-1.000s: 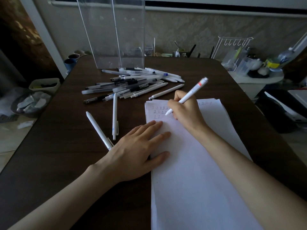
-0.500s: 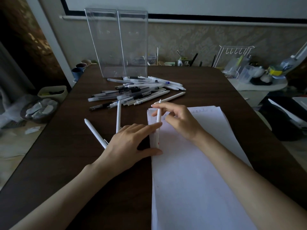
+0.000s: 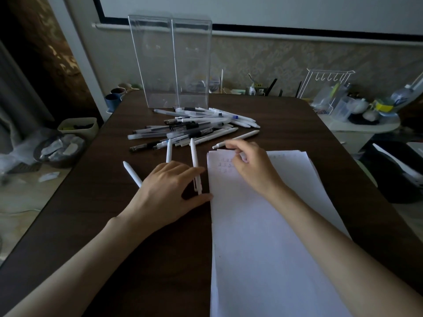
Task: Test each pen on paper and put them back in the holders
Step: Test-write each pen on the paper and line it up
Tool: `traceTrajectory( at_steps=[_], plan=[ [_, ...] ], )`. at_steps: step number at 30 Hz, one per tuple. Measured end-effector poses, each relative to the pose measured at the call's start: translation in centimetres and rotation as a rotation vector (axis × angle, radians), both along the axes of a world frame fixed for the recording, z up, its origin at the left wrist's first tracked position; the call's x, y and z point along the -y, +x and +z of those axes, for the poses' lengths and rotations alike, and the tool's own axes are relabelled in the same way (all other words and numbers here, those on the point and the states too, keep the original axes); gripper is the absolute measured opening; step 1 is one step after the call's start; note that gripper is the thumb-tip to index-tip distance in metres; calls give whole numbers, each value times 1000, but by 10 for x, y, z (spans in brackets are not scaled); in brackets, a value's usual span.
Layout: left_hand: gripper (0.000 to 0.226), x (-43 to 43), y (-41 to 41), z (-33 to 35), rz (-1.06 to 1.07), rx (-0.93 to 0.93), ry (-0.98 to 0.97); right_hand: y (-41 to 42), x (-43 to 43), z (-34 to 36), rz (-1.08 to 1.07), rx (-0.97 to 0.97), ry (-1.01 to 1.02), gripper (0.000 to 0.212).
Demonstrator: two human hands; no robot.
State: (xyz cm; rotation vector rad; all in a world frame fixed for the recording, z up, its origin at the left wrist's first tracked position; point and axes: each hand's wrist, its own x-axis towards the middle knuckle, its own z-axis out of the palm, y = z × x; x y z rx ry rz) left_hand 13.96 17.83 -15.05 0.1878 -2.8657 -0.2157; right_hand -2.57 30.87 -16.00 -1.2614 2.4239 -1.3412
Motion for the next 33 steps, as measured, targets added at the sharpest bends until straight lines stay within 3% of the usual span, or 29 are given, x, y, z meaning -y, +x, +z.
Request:
traceTrajectory(
  at_steps=[4, 10, 13, 20, 21, 24, 30, 33],
  plan=[
    [71, -1, 4, 3, 57, 23, -61, -21, 9, -4, -62, -272, 60, 33],
    [79, -2, 6, 0, 113, 35, -58, -53, 27, 1, 6, -603, 404, 28],
    [75, -7, 7, 4, 27, 7, -18, -53, 33, 6, 24, -705, 484, 26],
    [67, -44, 12, 2, -326, 30, 48, -36, 7, 12, -10, -752, 376, 20],
    [68, -48, 11, -1, -345, 59, 59, -31, -1, 11, -40, -762, 388, 27],
    [73, -53, 9, -8, -315, 175, 70, -21, -21, 3, -131, -790, 355, 52],
    [76, -52, 7, -12, -291, 230, 53, -13, -31, -12, -197, -755, 195, 34],
    [75, -51, 7, -12, -298, 207, 50, -14, -30, -13, -198, -791, 166, 38]
  ],
)
